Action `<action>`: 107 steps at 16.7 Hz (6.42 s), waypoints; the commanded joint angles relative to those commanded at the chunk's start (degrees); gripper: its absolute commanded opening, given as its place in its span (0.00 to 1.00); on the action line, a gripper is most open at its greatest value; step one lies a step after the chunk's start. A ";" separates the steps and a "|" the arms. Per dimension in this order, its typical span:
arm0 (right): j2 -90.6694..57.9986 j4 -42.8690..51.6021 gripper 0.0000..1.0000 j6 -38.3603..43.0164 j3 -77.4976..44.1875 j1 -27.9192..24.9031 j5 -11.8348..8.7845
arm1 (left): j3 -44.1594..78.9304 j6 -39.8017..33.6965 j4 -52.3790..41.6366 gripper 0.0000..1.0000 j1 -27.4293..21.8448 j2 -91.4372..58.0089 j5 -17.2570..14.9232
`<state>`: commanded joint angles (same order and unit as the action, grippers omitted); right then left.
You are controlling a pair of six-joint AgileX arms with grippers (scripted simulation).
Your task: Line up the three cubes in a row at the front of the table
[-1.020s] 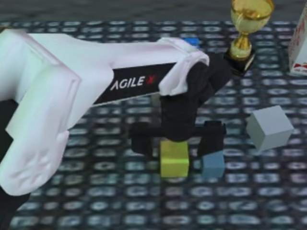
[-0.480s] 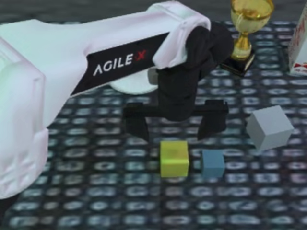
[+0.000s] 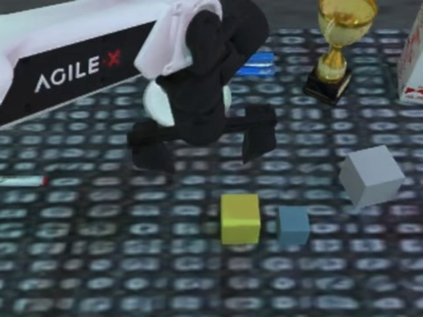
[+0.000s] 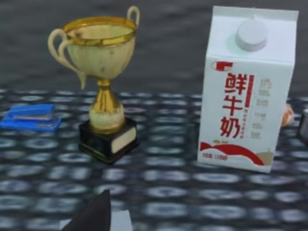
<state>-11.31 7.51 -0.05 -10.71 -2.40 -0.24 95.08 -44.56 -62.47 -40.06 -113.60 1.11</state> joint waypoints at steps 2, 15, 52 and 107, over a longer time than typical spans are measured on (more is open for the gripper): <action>-7.94 4.65 1.00 -0.05 -6.74 -0.93 0.04 | -7.41 1.32 4.61 1.00 3.90 8.76 0.19; -78.98 43.11 1.00 -0.96 -58.69 -8.58 0.54 | -73.44 27.73 43.87 1.00 32.52 85.87 0.31; -111.78 39.22 0.40 -0.87 -69.11 -11.65 0.39 | -95.08 44.56 62.47 1.00 41.21 113.60 -1.11; -139.23 80.49 0.00 53.25 -139.02 -49.80 1.00 | -95.08 44.56 62.47 1.00 41.21 113.60 -1.11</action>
<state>-150.54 88.00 53.21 -149.73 -52.20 0.76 0.00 0.00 0.00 1.15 0.00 0.00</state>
